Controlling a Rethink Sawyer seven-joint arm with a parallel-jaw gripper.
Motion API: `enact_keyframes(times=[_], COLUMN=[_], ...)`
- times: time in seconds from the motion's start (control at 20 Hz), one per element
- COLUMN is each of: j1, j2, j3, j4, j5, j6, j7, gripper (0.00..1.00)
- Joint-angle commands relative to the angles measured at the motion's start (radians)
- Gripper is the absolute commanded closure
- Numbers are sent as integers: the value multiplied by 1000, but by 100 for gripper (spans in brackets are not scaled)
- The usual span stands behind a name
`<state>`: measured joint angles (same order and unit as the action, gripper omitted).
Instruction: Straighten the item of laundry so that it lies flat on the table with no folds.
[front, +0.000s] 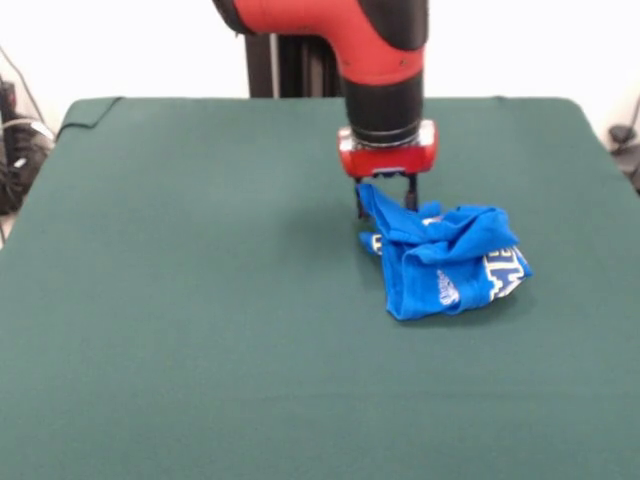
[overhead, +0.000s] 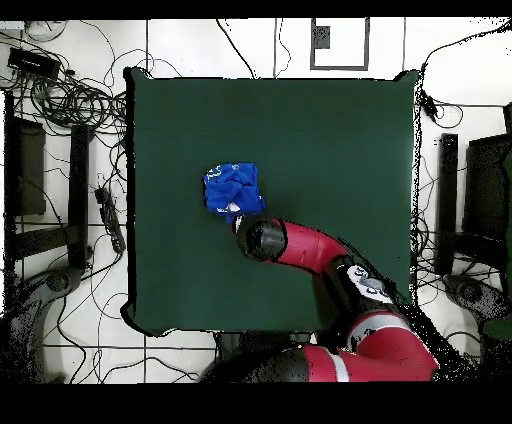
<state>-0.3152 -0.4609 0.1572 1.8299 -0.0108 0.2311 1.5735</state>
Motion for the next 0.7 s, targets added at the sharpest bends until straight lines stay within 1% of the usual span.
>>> enact_keyframes(times=[0.05, 0.1, 0.15, 0.2, 0.3, 0.5, 0.65, 0.7], j1=[25, 80, 116, 187, 270, 336, 349, 343], j2=[-74, -102, -118, -137, -145, -127, -42, 38], j3=[207, 142, 99, 16, -80, -156, -171, -169], j4=[160, 155, 151, 135, 114, 102, 56, 10], j5=[-92, -100, -101, -94, -78, -53, -45, -44], j6=[-206, -236, -247, -246, -257, -308, -404, -467], j7=[154, 181, 194, 209, 220, 218, 218, 215], gripper=[0, 0, 0, 0, 0, 0, 0, 0])
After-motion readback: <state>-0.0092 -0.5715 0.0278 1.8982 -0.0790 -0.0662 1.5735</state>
